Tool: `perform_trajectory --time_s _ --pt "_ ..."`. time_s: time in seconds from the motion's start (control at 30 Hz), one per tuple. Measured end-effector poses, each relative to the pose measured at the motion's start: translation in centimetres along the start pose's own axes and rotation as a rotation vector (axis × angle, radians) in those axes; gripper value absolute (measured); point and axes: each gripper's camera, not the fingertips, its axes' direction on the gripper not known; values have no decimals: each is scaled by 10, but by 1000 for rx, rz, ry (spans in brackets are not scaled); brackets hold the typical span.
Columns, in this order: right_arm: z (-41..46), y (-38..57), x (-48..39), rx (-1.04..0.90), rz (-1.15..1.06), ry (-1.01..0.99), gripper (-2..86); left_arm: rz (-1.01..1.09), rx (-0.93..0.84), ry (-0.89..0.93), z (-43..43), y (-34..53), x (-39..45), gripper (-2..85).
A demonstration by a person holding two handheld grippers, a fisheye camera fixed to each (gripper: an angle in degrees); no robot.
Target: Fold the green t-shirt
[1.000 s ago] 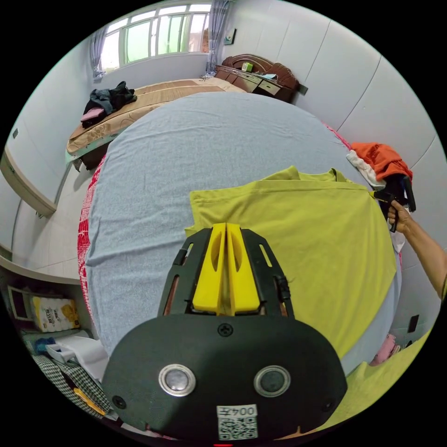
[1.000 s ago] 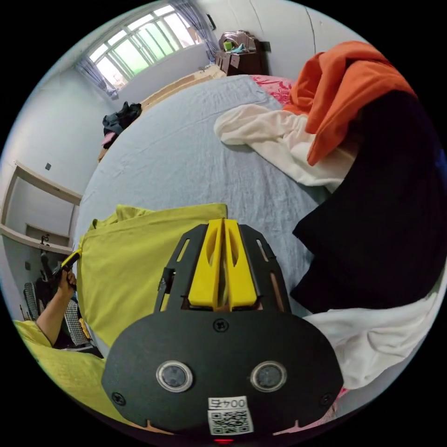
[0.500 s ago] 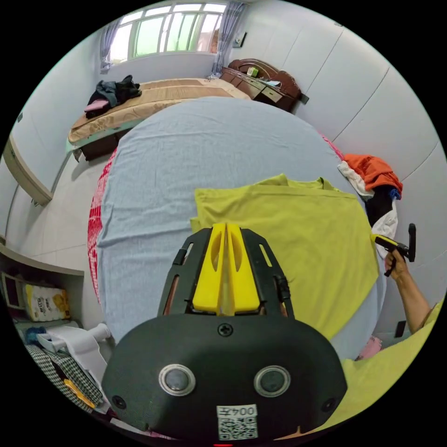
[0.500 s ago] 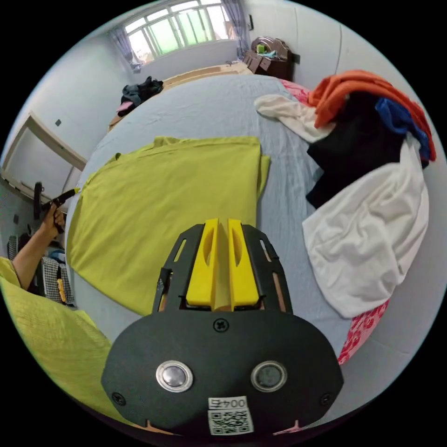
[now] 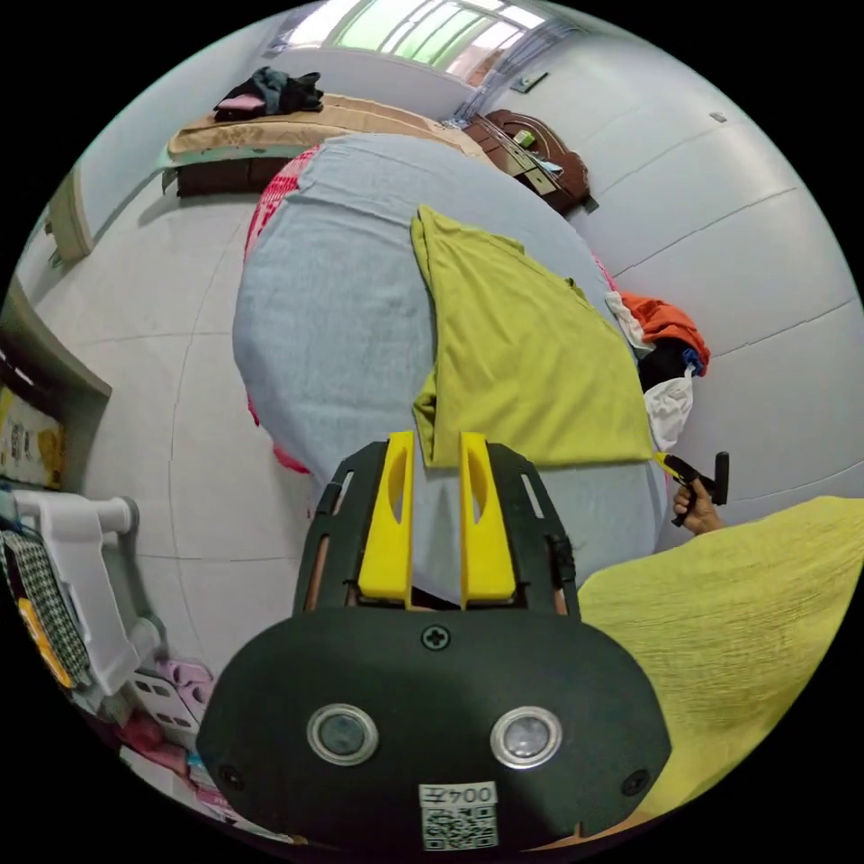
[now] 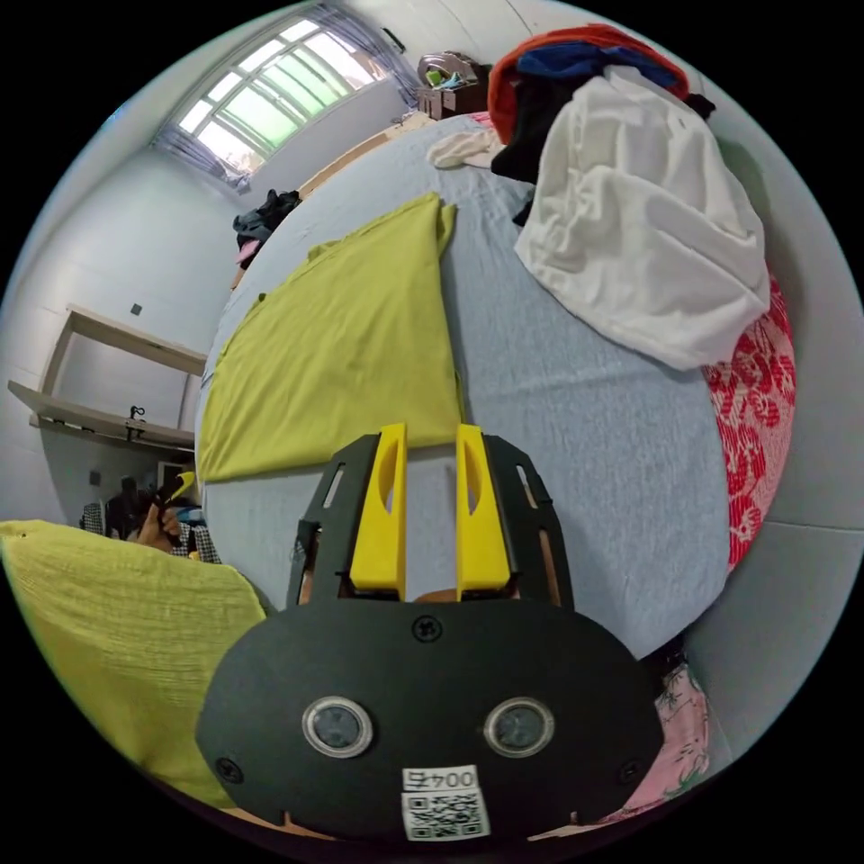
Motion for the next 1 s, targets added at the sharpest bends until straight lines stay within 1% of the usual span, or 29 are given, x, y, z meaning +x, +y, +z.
perform_trajectory --time_s 0.07,0.2,0.33,0.5,0.63,0.77,0.9,0.97,1.0 --pt "-11 8 14 9 50 -50 92 -2 -7 -12 10 7 2 70" --pt "-22 13 21 16 71 -115 93 6 -21 -91 27 8 7 34" --pt "-27 15 14 -14 40 -100 97 -9 -19 -119 38 8 7 19" --pt "-39 18 11 4 -6 -87 76 -51 -30 -133 55 12 0 12" --pt "-40 12 -1 -58 -93 -22 79 -61 -40 -141 70 16 -6 11" --pt "-43 11 -8 -98 -179 -34 16 -80 -35 -134 89 25 -16 10" --pt "-63 10 -6 -62 -205 17 2 -82 -33 -127 110 38 -27 10" --pt "-46 14 1 -129 -202 48 2 -91 -25 -115 121 45 -33 10" --pt "-46 15 1 -113 -204 47 3 -103 -21 -106 128 49 -37 10"
